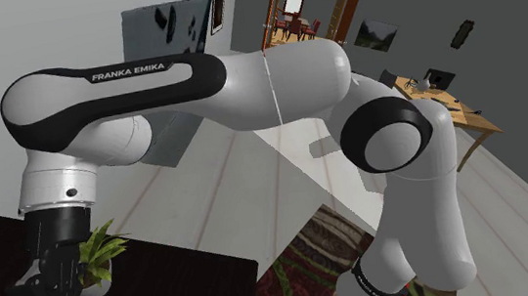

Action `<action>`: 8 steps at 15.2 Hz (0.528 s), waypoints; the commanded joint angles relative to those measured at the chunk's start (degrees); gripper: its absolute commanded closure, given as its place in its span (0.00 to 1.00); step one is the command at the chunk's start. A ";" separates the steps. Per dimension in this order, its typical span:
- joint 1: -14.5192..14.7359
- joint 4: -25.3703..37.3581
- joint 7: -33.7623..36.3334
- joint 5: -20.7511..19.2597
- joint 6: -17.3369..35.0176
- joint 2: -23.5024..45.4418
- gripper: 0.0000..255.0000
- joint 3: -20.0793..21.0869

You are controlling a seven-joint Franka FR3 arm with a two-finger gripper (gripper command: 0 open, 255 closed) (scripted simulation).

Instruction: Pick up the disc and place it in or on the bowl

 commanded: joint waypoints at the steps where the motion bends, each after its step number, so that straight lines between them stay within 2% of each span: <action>1: 0.01 0.01 -0.01 0.00 0.02 0.02 1.00 0.00; 3: 0.01 0.01 -0.01 0.00 0.02 0.02 1.00 0.00; 4: 0.01 0.02 -0.01 0.00 0.02 0.02 0.00 0.00; 8: -0.01 0.02 -0.05 -0.01 0.02 0.07 0.00 -0.01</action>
